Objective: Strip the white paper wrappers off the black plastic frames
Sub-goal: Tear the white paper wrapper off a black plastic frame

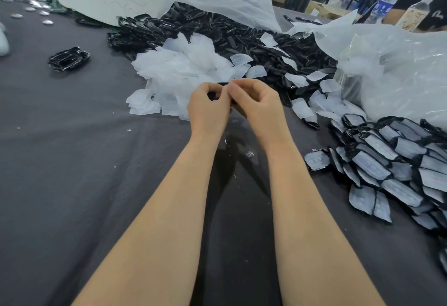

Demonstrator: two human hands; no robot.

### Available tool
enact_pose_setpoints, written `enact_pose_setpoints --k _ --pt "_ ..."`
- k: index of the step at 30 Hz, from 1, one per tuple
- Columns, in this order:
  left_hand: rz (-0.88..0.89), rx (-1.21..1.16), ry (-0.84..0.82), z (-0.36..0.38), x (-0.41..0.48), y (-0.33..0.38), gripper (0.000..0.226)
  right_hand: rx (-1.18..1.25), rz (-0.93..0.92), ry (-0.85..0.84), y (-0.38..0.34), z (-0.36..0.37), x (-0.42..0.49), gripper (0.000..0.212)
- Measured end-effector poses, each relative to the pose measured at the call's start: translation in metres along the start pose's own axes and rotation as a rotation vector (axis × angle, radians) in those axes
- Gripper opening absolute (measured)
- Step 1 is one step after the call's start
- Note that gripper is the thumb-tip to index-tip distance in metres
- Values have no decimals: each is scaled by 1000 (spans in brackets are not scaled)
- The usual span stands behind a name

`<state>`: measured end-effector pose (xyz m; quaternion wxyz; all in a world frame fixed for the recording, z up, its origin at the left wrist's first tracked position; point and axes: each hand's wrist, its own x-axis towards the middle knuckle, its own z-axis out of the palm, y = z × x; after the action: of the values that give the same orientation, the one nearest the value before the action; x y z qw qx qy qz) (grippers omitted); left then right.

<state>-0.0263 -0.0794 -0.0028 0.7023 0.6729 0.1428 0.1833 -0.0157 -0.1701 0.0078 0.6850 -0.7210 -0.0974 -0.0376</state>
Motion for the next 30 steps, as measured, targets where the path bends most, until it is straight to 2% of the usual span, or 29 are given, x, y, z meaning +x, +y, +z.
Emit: enact_pose_setpoints --k 8,12,15,22,25,27,30 --pt "23 -68 -50 -1 4 -2 15 7 17 -4 -4 -3 -3 28" --pt "-24 -149 -20 0 6 -1 29 39 -7 66 -6 -2 -3 26" --pt "9 -124 -14 1 5 -4 21 67 1 71 -7 -3 -4 23" --pt "16 -219 24 -1 3 -3 25 80 6 134 -5 -2 -3 16" --pt "14 -225 13 0 2 -4 24 79 3 162 -4 -3 0 20" --pt "-1 -227 5 1 3 -3 17 38 -7 175 -2 -4 0 23" --pt "-16 -222 -20 2 3 -3 16 -186 -68 196 0 -2 0 21"
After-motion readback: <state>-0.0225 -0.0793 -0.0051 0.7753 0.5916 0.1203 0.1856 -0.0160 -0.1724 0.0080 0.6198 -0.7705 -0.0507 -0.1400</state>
